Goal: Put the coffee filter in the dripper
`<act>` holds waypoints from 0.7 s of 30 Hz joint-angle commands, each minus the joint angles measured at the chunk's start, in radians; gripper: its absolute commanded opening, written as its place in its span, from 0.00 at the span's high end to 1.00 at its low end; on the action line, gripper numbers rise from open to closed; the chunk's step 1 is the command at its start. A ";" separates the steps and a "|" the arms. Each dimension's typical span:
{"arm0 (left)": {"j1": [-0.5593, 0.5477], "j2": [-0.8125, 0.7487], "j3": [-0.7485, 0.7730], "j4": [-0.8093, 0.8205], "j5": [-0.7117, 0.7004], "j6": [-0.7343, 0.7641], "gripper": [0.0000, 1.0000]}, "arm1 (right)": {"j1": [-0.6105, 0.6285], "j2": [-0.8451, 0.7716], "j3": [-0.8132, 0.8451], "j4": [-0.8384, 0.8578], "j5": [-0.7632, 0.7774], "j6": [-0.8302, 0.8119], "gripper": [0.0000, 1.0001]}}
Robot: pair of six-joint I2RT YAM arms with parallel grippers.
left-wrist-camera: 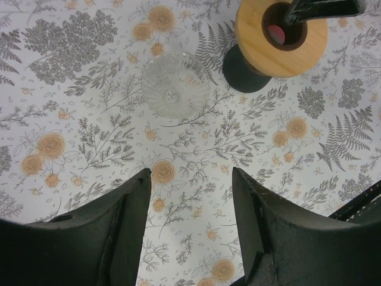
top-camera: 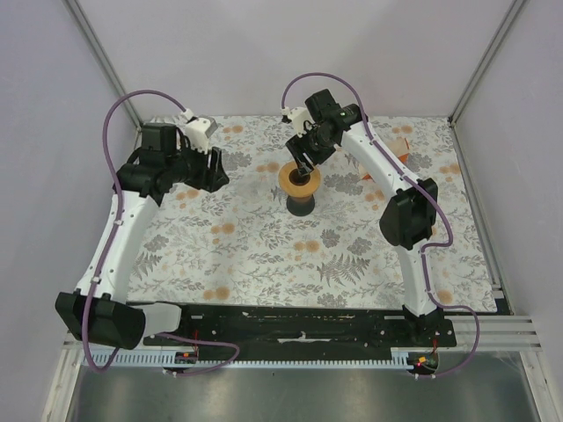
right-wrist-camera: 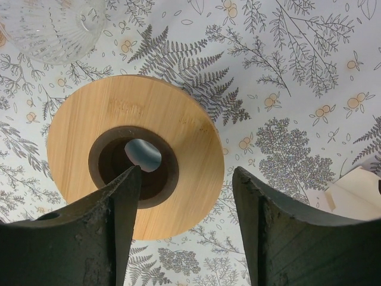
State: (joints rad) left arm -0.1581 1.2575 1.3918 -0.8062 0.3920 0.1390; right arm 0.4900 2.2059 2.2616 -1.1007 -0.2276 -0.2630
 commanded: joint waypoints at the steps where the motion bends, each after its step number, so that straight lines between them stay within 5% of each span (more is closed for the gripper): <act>1: 0.002 0.071 -0.036 0.085 0.005 -0.004 0.37 | -0.004 -0.060 0.033 0.002 -0.015 -0.007 0.30; 8: -0.004 0.224 -0.037 0.165 -0.059 0.011 0.38 | -0.002 -0.204 -0.069 0.071 -0.003 0.033 0.22; 14: -0.024 0.365 -0.014 0.231 -0.131 0.008 0.34 | -0.004 -0.464 -0.371 0.249 0.054 0.057 0.03; 21: -0.063 0.436 -0.022 0.252 -0.218 0.033 0.33 | -0.004 -0.725 -0.675 0.475 0.158 0.122 0.02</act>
State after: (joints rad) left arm -0.1974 1.6871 1.3544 -0.6121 0.2493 0.1394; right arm 0.4877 1.5951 1.7176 -0.8024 -0.1394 -0.1913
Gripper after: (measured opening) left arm 0.666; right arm 0.979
